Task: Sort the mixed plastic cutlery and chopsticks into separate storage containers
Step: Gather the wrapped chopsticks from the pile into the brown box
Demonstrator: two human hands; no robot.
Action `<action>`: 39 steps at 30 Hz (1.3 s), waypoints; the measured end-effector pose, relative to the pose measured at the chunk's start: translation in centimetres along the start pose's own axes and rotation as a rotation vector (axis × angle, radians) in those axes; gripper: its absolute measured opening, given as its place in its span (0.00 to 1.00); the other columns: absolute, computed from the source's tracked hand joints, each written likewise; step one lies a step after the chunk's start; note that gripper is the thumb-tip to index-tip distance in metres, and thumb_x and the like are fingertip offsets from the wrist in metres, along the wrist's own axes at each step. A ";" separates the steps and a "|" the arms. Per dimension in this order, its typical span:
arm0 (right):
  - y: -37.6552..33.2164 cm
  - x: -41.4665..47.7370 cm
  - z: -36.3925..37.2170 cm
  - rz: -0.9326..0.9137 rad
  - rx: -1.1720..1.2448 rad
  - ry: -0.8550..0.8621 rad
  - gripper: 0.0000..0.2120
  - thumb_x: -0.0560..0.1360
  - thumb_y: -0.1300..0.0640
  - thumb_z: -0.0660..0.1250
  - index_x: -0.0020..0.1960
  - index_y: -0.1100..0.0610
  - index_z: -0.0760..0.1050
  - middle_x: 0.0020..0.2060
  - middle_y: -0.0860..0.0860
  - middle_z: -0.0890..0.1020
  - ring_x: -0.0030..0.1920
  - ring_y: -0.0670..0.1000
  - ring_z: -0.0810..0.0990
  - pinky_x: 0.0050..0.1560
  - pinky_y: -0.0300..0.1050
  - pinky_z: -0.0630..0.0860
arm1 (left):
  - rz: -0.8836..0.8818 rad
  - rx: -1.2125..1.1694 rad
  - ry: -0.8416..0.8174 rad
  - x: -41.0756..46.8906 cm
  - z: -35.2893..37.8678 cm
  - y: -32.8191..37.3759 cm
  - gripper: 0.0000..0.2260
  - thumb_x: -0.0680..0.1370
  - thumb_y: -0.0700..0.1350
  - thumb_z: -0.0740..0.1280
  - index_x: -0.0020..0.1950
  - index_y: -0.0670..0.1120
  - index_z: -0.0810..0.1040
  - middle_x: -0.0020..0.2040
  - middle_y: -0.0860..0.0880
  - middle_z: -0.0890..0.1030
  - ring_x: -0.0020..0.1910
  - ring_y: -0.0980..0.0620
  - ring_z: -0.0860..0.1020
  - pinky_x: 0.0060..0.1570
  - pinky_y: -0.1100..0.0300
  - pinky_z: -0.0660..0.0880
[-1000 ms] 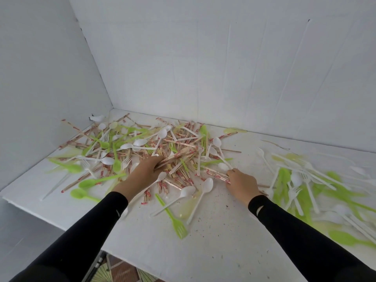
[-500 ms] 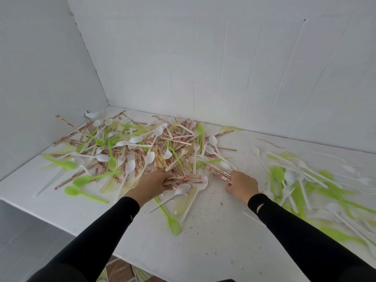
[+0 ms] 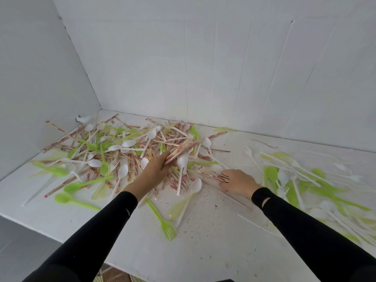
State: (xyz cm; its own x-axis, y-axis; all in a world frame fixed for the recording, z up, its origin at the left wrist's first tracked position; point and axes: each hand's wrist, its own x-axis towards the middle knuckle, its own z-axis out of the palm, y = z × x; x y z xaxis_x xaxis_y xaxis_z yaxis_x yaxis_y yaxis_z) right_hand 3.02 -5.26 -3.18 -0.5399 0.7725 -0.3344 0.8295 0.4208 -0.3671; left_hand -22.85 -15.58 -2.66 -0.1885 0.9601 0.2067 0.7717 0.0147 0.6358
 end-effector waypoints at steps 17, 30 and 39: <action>0.1 -0.2 -6.0 -0.111 0.933 0.374 0.14 0.76 0.50 0.72 0.47 0.62 0.77 0.29 0.48 0.71 0.27 0.46 0.69 0.32 0.39 0.70 | -0.055 -0.167 0.165 3.2 1.6 1.7 0.13 0.81 0.51 0.62 0.56 0.43 0.78 0.40 0.55 0.83 0.28 0.48 0.76 0.29 0.49 0.76; -2.9 0.0 -3.4 -0.268 0.982 0.497 0.06 0.80 0.58 0.64 0.53 0.52 0.80 0.27 0.40 0.74 0.27 0.45 0.65 0.30 0.34 0.67 | 0.054 -0.770 0.637 2.6 -2.1 6.8 0.11 0.83 0.49 0.59 0.50 0.42 0.74 0.31 0.47 0.70 0.27 0.52 0.67 0.28 0.58 0.67; -4.2 1.7 -0.1 -0.167 0.762 0.401 0.13 0.80 0.43 0.62 0.48 0.53 0.72 0.39 0.50 0.74 0.32 0.43 0.73 0.33 0.32 0.70 | -0.119 -0.669 0.439 0.2 3.6 2.5 0.07 0.82 0.44 0.63 0.55 0.41 0.73 0.36 0.41 0.78 0.35 0.49 0.78 0.38 0.59 0.77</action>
State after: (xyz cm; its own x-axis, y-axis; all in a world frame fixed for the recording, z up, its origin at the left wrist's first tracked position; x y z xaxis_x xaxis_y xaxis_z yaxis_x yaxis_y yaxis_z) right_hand -1.34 -5.66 -2.14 -0.4356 0.8986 0.0531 0.3456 0.2214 -0.9119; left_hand -18.80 -14.33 -3.74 -0.5752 0.7634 0.2940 0.2310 -0.1933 0.9536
